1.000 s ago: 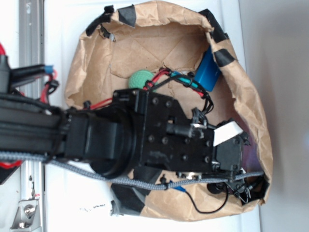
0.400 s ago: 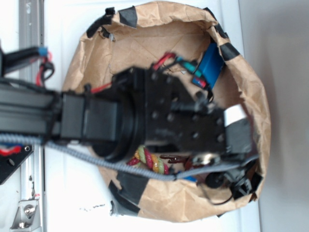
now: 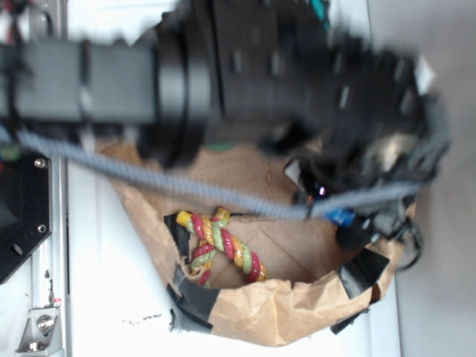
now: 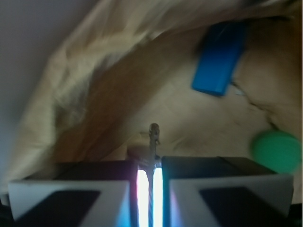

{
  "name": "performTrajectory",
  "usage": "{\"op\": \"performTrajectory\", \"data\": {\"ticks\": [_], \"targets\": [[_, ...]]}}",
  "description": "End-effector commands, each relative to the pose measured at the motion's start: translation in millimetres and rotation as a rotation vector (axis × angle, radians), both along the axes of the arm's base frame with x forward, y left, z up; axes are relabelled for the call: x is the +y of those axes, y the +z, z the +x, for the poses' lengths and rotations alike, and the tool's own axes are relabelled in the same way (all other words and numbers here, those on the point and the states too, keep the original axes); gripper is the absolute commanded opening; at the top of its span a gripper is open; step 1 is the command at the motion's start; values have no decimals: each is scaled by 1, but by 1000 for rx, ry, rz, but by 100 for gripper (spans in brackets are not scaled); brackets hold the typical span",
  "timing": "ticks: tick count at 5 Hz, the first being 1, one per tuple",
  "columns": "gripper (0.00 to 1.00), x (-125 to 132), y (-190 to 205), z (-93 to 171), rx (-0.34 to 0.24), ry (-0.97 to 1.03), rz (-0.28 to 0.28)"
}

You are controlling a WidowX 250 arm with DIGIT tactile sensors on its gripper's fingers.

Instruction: Grab the silver keys.

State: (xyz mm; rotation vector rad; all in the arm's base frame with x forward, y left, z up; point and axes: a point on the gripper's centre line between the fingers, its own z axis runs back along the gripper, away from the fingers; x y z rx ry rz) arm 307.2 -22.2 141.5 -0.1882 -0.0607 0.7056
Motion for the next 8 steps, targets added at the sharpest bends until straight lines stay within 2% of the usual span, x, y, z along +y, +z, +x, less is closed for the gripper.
{"op": "performTrajectory", "data": {"ticks": [1, 3, 4, 5, 6, 7, 8], "targets": [[0, 21, 95, -47, -161, -222, -82], [0, 14, 81, -38, -117, -304, 96], [0, 7, 76, -37, -171, -460, 158], [0, 5, 63, -32, -285, -632, 301], [0, 11, 52, -24, -275, -672, 418], [0, 13, 58, -26, -213, -700, 402], [0, 12, 70, -30, -179, -717, 324]]}}
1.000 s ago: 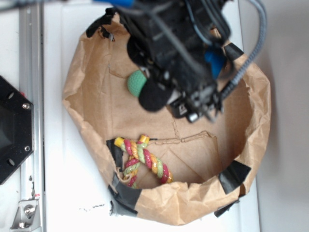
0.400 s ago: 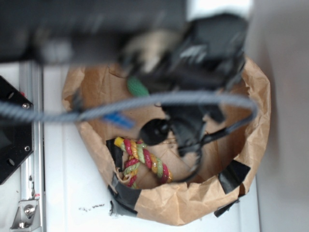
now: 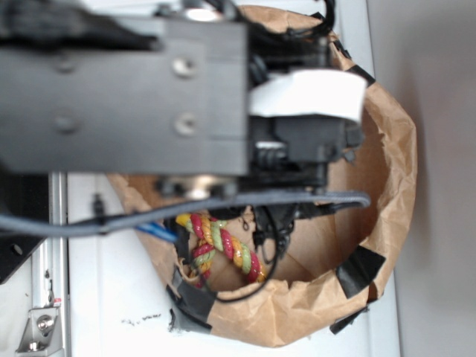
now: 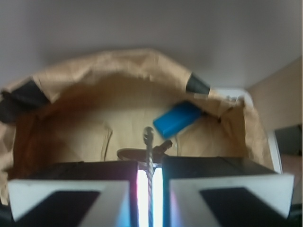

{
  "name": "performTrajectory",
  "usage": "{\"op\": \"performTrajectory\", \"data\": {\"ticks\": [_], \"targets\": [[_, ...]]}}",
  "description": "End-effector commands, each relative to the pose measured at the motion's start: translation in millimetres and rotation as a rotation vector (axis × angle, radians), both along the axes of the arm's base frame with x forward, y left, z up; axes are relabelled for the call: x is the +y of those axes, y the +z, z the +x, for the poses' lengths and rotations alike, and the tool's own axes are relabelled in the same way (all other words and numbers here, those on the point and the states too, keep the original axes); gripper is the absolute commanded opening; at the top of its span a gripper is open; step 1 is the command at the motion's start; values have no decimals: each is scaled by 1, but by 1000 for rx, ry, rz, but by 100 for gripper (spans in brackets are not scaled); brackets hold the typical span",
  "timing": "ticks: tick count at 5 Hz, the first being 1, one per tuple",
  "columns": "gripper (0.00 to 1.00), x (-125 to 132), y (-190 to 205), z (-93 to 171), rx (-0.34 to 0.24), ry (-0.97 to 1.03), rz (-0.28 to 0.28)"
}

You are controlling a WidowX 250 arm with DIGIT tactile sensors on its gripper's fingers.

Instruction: Grab the silver keys.

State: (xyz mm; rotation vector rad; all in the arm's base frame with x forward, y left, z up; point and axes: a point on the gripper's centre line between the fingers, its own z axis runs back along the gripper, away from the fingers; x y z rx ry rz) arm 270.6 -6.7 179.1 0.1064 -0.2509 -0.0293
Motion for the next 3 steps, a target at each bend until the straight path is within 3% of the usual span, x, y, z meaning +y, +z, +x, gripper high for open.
{"op": "performTrajectory", "data": {"ticks": [1, 3], "targets": [[0, -4, 23, 11, 1, 41, -26], [0, -3, 23, 9, -16, 66, -27]]}}
